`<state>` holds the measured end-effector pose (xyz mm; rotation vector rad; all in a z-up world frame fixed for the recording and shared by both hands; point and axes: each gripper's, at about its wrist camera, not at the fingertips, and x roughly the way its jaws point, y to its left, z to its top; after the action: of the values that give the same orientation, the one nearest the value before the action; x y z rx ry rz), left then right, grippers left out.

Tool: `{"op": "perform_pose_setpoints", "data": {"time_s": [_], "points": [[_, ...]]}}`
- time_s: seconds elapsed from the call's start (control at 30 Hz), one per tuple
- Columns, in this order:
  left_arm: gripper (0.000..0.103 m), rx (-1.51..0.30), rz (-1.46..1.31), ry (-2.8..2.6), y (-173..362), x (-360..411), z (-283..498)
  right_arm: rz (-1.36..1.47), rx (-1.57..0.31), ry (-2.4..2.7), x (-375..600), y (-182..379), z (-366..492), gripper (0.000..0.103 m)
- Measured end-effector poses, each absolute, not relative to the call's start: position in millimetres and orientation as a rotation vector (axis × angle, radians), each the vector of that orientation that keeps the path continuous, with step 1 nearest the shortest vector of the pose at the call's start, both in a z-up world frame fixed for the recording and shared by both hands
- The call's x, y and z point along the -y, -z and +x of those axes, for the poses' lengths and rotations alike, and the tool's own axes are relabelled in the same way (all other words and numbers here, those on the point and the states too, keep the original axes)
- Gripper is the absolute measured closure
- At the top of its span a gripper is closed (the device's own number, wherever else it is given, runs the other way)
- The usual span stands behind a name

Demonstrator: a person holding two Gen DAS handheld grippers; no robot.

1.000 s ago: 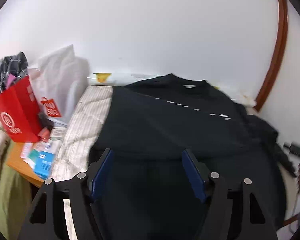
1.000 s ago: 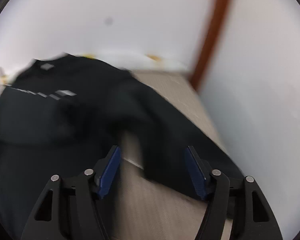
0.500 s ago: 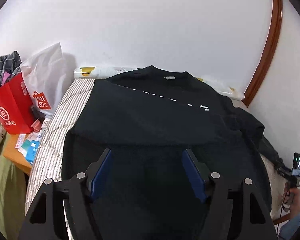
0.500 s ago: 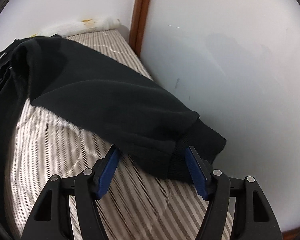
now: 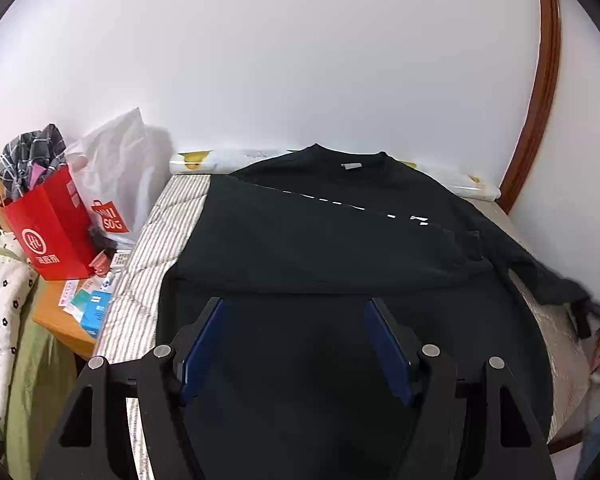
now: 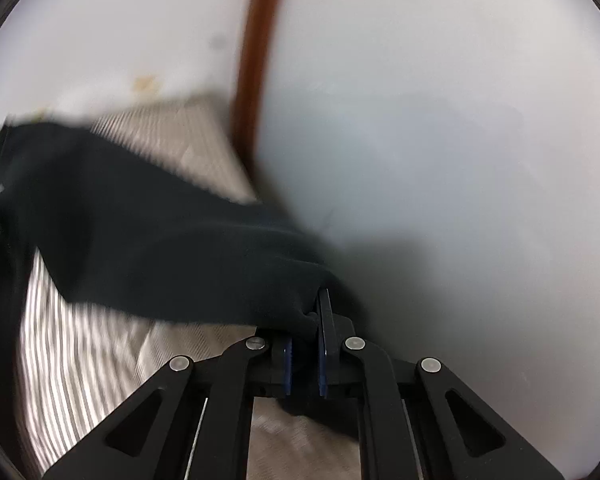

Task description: Fold small clothes

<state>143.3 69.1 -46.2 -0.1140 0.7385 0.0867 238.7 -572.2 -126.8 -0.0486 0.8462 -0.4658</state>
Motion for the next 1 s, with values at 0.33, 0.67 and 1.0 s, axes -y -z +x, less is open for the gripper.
{"op": "perform_pose_setpoints", "data": {"time_s": [0.33,0.67,1.0], "points": [[0.034,-0.764,-0.194,-0.095,65.7,-95.4,141.6,-0.027,-0.631,0.432,538.9,9.9,275.4,0.094],[0.034,-0.788,-0.254,-0.133,78.3,-139.6,138.3,-0.049,-0.535,-0.058,306.8,-44.0,289.7,0.094],[0.034,-0.805,-0.326,-0.16,100.8,-180.9,140.9,-0.071,-0.616,-0.373,116.4,-14.8,310.1,0.093]]}}
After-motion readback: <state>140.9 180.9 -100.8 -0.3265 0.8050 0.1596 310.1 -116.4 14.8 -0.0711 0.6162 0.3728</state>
